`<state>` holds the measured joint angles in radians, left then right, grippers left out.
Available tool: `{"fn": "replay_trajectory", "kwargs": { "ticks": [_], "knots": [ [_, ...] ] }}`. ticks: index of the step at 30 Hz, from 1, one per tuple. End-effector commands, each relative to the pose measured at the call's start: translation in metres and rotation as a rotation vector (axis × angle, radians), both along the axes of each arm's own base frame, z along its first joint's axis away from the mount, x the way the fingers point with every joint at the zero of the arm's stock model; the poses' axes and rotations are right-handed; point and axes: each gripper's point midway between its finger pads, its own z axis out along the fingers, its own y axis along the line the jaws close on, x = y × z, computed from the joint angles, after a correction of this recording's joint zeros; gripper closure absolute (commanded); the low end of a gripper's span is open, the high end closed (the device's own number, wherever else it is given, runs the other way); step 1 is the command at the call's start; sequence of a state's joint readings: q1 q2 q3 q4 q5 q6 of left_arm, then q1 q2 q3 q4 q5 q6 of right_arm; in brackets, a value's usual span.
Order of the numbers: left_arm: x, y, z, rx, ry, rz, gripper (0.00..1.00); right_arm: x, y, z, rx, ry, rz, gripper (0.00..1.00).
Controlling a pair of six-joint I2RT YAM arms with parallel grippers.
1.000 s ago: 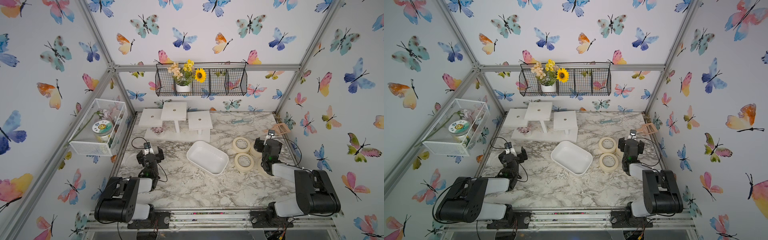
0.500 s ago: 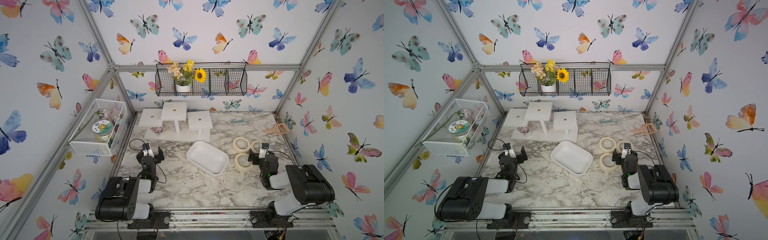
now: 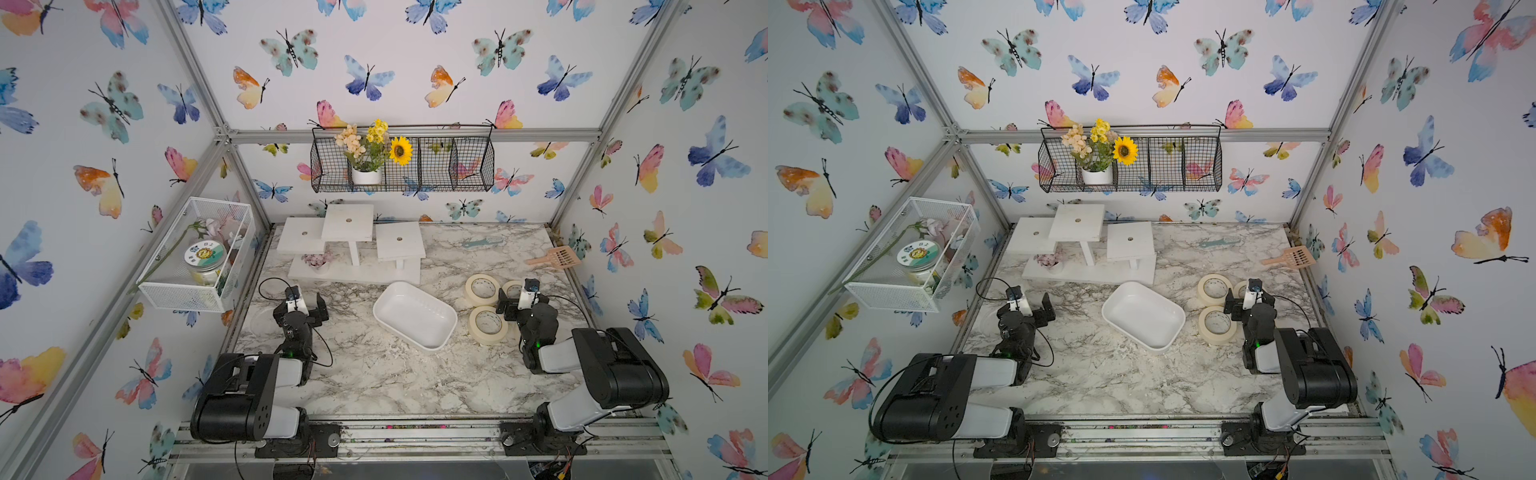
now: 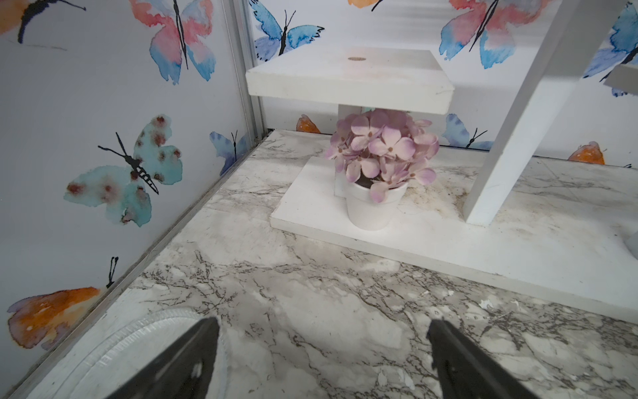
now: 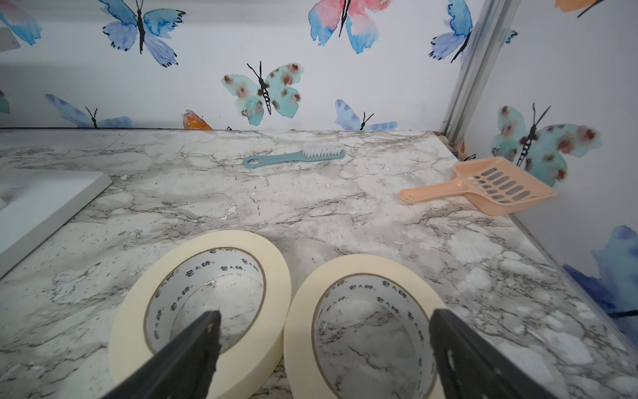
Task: Take out the art tape in the storage box
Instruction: Reset both arms
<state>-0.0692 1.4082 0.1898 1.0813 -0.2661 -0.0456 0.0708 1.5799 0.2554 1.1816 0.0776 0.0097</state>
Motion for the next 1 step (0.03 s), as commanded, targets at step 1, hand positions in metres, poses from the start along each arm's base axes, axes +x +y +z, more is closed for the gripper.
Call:
{"fn": "replay_trajectory", "kwargs": {
  "ticks": [1],
  "knots": [
    [0.0031, -0.0036, 0.0066, -0.01, -0.024, -0.02, 0.01, 0.0023, 0.0006, 0.0038, 0.003, -0.012, 0.008, 0.01]
  ]
}}
